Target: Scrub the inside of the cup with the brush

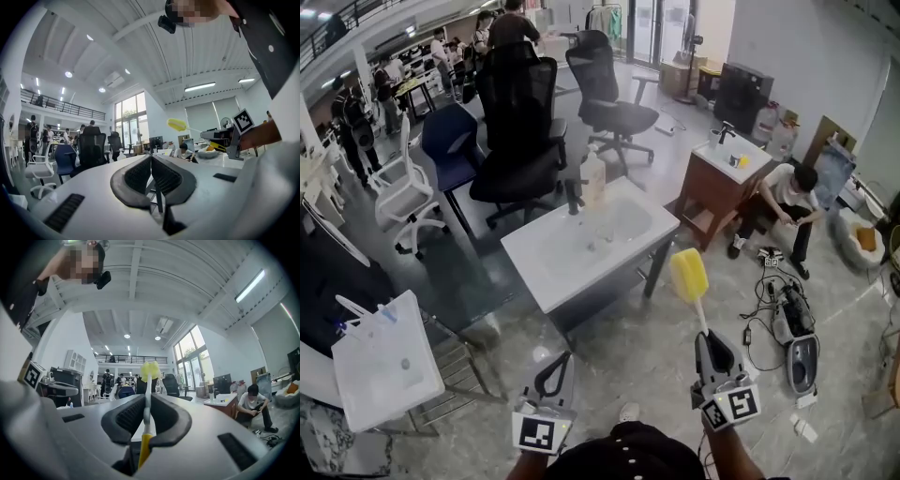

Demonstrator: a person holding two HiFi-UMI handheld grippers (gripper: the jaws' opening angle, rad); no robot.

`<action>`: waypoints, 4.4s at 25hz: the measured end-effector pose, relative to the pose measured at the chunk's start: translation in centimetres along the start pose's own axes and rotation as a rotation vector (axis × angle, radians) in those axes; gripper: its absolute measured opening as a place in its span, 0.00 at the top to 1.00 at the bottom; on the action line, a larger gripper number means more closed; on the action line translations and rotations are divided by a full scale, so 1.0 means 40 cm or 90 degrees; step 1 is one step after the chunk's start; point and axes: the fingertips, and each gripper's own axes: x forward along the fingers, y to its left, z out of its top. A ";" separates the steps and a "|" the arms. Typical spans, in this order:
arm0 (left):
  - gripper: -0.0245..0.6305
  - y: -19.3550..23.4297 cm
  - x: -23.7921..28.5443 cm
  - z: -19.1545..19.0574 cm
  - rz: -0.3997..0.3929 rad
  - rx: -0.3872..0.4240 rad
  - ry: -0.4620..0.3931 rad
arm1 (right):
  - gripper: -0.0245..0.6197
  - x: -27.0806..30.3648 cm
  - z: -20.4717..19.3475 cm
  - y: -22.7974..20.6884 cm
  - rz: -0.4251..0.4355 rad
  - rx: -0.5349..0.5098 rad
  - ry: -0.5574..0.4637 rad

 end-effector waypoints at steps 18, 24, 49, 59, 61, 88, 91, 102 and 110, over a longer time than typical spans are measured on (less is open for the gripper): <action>0.92 -0.037 0.229 -0.021 0.031 -0.010 0.034 | 0.89 0.155 -0.035 -0.204 0.028 0.026 0.011; 0.92 0.001 0.281 -0.036 0.038 -0.026 0.043 | 0.89 0.211 -0.051 -0.233 0.025 0.023 0.012; 0.92 0.402 0.727 -0.071 0.024 -0.029 -0.008 | 0.89 0.779 -0.076 -0.313 0.017 -0.010 -0.012; 0.92 0.477 0.810 -0.104 0.004 -0.040 0.016 | 0.89 0.877 -0.105 -0.335 -0.005 -0.012 0.012; 0.92 0.476 0.833 -0.119 -0.001 -0.043 0.021 | 0.89 0.894 -0.115 -0.347 -0.006 -0.005 0.012; 0.92 0.522 1.293 -0.145 0.138 -0.039 0.076 | 0.89 1.353 -0.177 -0.677 0.163 0.000 0.050; 0.92 0.530 1.310 -0.159 0.172 -0.037 0.091 | 0.89 1.405 -0.181 -0.699 0.202 -0.003 0.042; 0.92 0.526 1.302 -0.313 0.123 0.021 0.245 | 0.89 1.518 -0.245 -0.664 0.394 -0.083 0.034; 0.92 0.506 1.289 -0.621 0.019 0.009 0.375 | 0.89 1.546 -0.352 -0.604 0.560 -0.280 0.108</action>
